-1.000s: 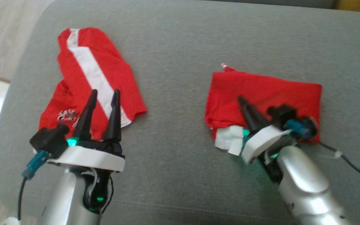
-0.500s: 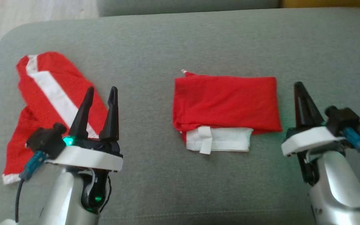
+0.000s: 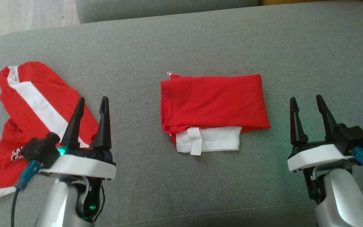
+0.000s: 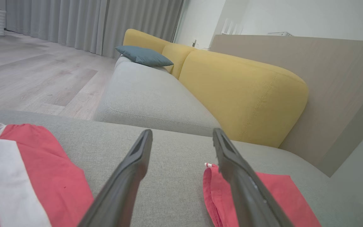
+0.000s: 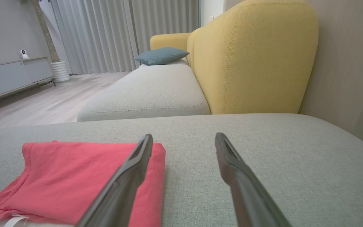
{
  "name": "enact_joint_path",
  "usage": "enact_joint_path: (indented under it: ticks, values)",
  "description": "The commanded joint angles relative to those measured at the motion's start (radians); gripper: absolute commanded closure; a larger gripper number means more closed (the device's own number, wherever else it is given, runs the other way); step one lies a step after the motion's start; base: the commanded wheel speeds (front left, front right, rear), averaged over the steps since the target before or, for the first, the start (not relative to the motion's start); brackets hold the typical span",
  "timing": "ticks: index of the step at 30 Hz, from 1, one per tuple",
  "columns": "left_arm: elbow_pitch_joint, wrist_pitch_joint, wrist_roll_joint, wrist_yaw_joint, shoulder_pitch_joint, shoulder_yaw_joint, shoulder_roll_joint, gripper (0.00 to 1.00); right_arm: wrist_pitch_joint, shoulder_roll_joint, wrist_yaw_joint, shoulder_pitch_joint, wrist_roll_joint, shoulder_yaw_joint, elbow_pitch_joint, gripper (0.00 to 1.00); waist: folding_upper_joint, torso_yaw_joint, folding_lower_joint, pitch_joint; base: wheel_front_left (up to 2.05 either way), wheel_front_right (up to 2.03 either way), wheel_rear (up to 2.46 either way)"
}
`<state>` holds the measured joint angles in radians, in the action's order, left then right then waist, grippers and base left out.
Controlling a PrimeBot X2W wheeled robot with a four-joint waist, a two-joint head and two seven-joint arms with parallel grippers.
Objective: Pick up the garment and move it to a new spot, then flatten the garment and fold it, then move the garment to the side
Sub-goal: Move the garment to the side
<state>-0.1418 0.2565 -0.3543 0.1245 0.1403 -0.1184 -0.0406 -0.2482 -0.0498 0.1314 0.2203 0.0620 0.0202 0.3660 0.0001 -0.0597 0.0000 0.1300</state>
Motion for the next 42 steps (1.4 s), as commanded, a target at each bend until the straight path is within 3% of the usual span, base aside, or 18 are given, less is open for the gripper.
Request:
enact_joint_path:
  ticks: [1, 16, 27, 28, 29, 30, 37, 42]
  values:
    - [0.033, 0.005, 0.003, 0.006, 0.016, 0.027, -0.01, 0.0, -0.013, -0.001, -0.001, 0.023, 0.005, -0.017, -0.037, 0.0, -0.0001, 0.003, 0.0, 0.004, 0.0, 0.0, 0.0]
    - [0.019, 0.005, 0.0, 0.006, 0.074, -0.041, -0.01, 0.0, 0.107, -0.001, -0.001, 0.121, 0.015, -0.034, 0.107, 0.0, -0.0001, 0.091, 0.0, 0.131, 0.0, 0.0, 0.0]
    - [0.021, 0.005, -0.003, 0.006, 0.119, -0.059, -0.01, 0.0, 0.156, -0.001, -0.001, 0.23, 0.115, -0.01, 0.297, 0.0, -0.0001, 0.149, 0.0, 0.211, 0.0, 0.0, 0.0]
    - [0.022, 0.005, -0.003, 0.006, 0.121, -0.059, -0.01, 0.0, 0.155, 0.0, -0.001, 0.236, 0.096, -0.013, 0.312, 0.15, -0.0001, 0.15, 0.0, 0.213, 0.0, 0.0, 0.0]
    - [0.022, 0.005, -0.004, 0.006, 0.122, -0.058, -0.01, 0.0, 0.15, 0.0, -0.001, 0.242, 0.074, -0.015, 0.324, 0.75, -0.0001, 0.151, 0.0, 0.216, 0.0, 0.0, 0.0]
    - [0.022, 0.005, -0.004, 0.006, 0.123, -0.058, -0.01, 0.0, 0.143, 0.0, -0.001, 0.248, 0.053, -0.015, 0.332, 1.0, -0.0001, 0.151, 0.0, 0.218, 0.0, 0.0, 0.0]
    - [0.022, 0.005, -0.002, 0.006, 0.122, -0.05, -0.01, 0.0, 0.085, -0.001, -0.001, 0.292, -0.116, 0.013, 0.332, 1.0, -0.0001, 0.126, 0.0, 0.208, 0.0, 0.0, 0.0]
    - [0.023, 0.005, 0.001, 0.006, 0.123, -0.051, -0.01, 0.0, 0.081, -0.072, -0.001, 0.333, -0.227, 0.005, 0.295, 1.0, -0.0001, 0.107, 0.0, 0.195, 0.0, 0.0, 0.0]
